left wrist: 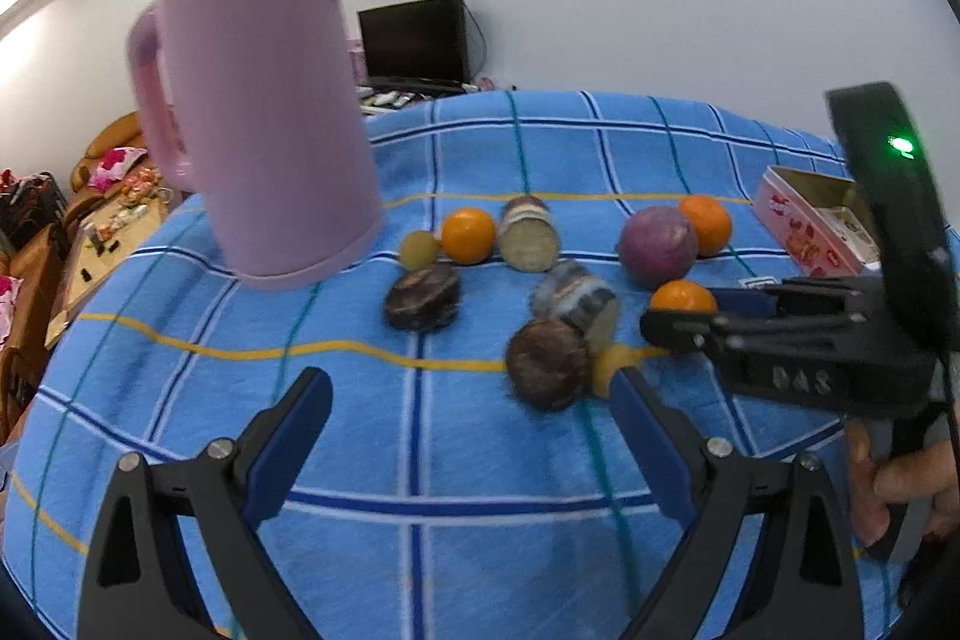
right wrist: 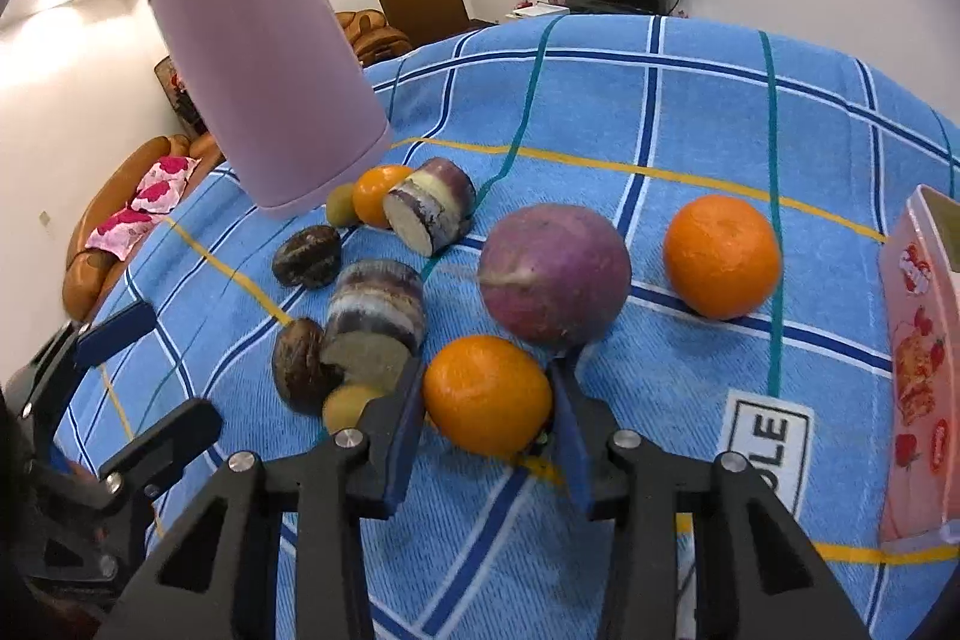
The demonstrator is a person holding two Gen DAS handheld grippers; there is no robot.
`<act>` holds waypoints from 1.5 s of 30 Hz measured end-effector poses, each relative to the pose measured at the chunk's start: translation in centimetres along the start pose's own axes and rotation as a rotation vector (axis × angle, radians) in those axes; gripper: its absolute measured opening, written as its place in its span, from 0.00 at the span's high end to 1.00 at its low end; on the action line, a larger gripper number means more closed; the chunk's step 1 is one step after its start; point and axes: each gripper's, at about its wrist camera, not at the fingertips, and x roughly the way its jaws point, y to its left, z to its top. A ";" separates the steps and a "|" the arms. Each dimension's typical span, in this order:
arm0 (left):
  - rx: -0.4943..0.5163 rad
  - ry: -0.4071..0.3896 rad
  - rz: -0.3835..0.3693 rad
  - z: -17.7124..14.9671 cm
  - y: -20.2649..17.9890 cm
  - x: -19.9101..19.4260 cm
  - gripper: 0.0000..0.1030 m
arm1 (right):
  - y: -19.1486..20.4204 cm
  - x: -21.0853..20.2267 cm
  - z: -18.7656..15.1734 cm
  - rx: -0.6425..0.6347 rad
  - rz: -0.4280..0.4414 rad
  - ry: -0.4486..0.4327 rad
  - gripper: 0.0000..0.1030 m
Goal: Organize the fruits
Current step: 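Grasp the dark mangosteen with the left tool while the right tool grasps an orange, then carry the mangosteen and orange over the tin box with both tools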
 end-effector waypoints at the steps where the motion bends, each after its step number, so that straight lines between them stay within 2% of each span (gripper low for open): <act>1: 0.001 0.008 -0.002 0.2 -0.3 0.4 0.08 | 0.0 -0.2 -0.2 -0.008 -0.001 -0.004 0.59; 7: -0.005 0.065 -0.020 1.0 -1.1 3.2 0.09 | -1.1 -3.9 -1.2 -0.012 -0.016 -0.093 0.59; 9: -0.035 0.071 -0.035 1.3 -0.7 3.8 0.14 | -1.4 -4.8 -1.2 -0.029 -0.046 -0.134 0.59; 10: -0.069 0.080 -0.061 1.5 -0.2 4.1 0.21 | -1.5 -5.3 -1.1 -0.037 -0.062 -0.156 0.59; 13: -0.131 0.096 -0.090 1.5 0.7 4.9 0.24 | -1.3 -5.6 -0.9 -0.041 -0.058 -0.170 0.59; 18: -0.134 0.146 -0.139 1.1 0.4 5.7 0.35 | -0.8 -5.4 -1.3 -0.060 -0.060 -0.163 0.59; 20: -0.141 0.142 -0.147 1.1 0.5 5.8 0.46 | -0.8 -5.0 -1.4 -0.054 -0.061 -0.159 0.59; 22: -0.146 0.143 -0.153 1.1 0.6 5.8 0.70 | -1.0 -4.7 -1.3 -0.045 -0.061 -0.154 0.59; 27: -0.161 0.130 -0.144 1.0 0.9 5.6 0.70 | -1.3 -5.1 -1.2 -0.034 -0.069 -0.172 0.59; 32: -0.151 0.058 -0.104 1.1 0.9 3.6 0.70 | -1.0 -6.4 -1.1 -0.044 -0.067 -0.229 0.59; 37: -0.113 -0.035 -0.096 2.3 -0.2 0.5 0.70 | -0.6 -8.2 -0.9 -0.070 -0.045 -0.300 0.59; 41: -0.086 -0.098 -0.121 3.6 -1.8 -1.4 0.70 | -1.1 -10.1 -0.9 -0.077 -0.055 -0.364 0.59; 45: -0.050 -0.121 -0.160 5.0 -4.4 -1.6 0.70 | -2.7 -11.8 -1.3 -0.077 -0.120 -0.412 0.59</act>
